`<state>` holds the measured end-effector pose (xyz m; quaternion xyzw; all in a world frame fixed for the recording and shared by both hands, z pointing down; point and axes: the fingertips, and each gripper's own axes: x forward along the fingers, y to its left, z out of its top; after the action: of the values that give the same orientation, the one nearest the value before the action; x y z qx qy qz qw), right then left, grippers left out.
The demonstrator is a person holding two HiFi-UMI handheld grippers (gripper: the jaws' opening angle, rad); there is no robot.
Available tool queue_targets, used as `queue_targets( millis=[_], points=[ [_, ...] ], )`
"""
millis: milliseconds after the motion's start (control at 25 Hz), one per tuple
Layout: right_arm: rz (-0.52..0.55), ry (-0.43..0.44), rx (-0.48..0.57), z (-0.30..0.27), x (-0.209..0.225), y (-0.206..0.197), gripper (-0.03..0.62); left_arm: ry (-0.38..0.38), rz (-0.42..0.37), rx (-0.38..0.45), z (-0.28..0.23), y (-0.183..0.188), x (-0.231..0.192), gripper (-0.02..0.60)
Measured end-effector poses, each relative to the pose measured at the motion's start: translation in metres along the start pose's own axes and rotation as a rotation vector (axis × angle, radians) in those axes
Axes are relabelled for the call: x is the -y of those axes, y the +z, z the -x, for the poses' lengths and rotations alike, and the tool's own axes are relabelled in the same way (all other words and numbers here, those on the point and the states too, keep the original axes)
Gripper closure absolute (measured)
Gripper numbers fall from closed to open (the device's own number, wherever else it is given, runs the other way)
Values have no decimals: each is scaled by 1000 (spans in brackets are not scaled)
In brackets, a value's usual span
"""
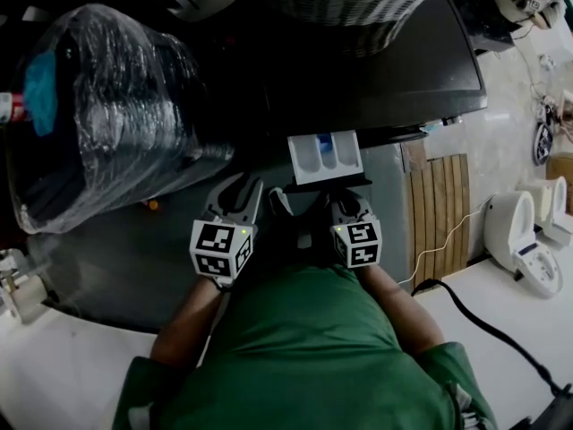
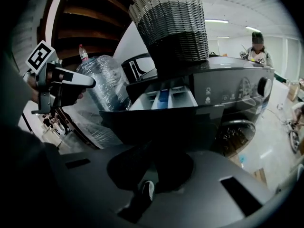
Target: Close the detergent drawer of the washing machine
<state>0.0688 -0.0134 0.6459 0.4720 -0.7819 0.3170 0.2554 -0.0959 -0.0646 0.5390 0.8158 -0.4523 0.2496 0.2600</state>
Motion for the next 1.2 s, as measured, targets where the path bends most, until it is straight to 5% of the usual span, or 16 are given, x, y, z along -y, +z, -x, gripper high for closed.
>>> queue_targets(
  millis=[1200],
  points=[
    [-3, -53, 0, -74, 18, 89, 572, 61, 80, 10, -10, 16, -58, 482]
  ],
)
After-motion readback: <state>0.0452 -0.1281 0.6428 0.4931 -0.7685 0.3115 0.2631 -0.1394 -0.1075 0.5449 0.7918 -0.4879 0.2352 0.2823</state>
